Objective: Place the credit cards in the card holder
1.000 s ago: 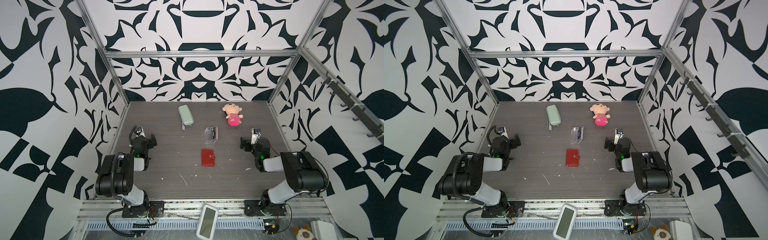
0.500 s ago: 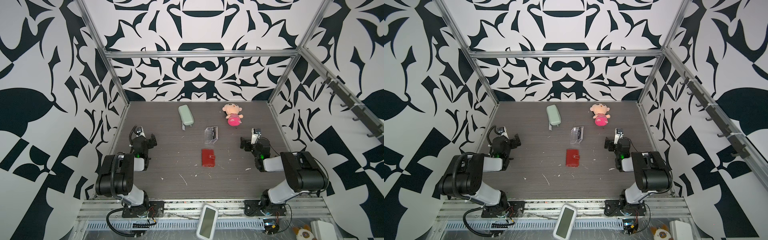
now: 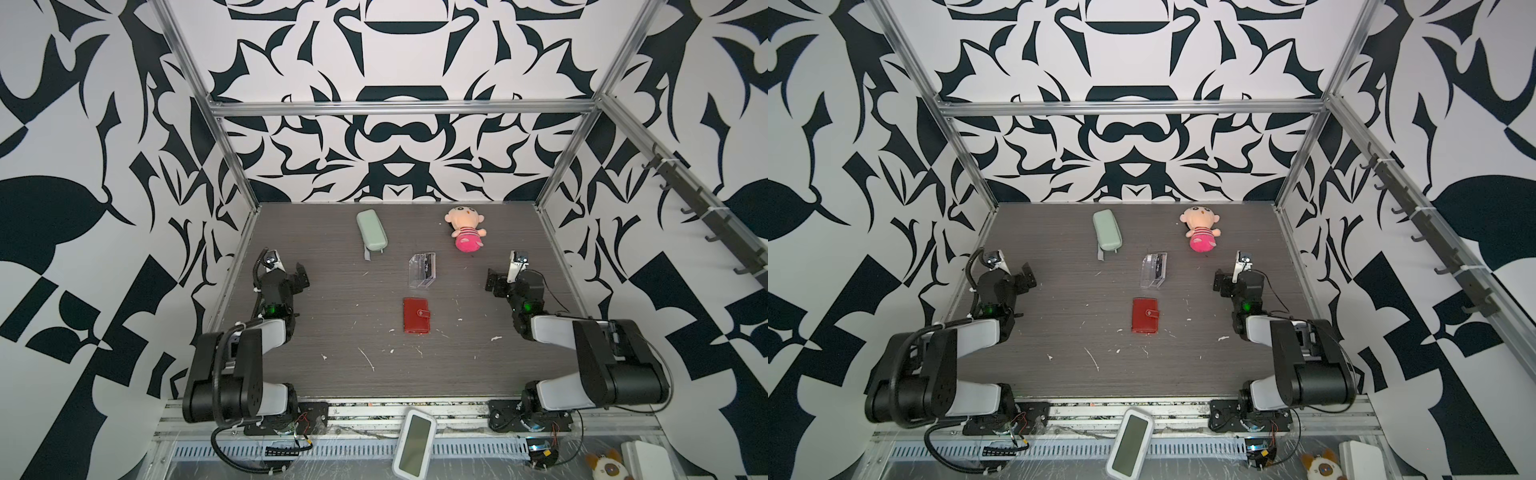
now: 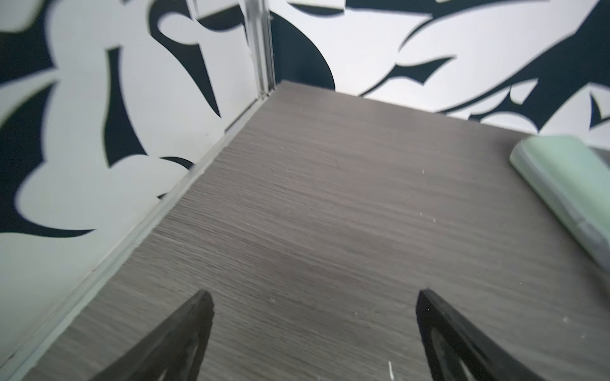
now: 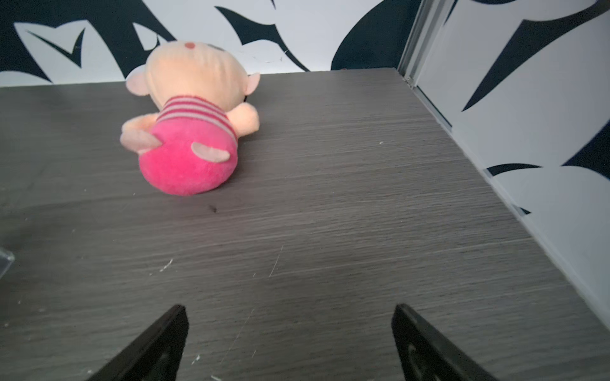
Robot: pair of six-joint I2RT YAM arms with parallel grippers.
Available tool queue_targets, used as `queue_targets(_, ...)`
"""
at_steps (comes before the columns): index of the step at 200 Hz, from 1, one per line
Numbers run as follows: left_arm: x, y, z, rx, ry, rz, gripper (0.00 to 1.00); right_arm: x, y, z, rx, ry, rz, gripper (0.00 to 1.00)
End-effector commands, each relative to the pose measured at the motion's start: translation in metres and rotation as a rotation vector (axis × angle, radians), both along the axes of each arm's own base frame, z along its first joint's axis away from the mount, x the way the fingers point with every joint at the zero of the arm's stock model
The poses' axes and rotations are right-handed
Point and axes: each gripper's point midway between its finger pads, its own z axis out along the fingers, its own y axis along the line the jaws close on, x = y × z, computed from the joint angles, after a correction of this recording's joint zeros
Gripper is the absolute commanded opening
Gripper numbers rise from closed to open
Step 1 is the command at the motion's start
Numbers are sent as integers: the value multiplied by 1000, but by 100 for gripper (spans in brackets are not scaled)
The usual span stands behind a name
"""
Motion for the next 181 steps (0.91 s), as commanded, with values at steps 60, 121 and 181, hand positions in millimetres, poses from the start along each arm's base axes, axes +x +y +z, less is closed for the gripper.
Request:
queue_targets(60, -28, -91, 24, -472, 272, -181, 100, -26, 60, 27, 243, 290, 112, 99)
queue_targets(121, -63, -236, -24, -612, 564, -475, 94, -66, 161, 13, 192, 420, 396, 88)
queue_targets(181, -79, -334, -56, -659, 717, -661, 77, -86, 232, -11, 229, 529, 574, 54)
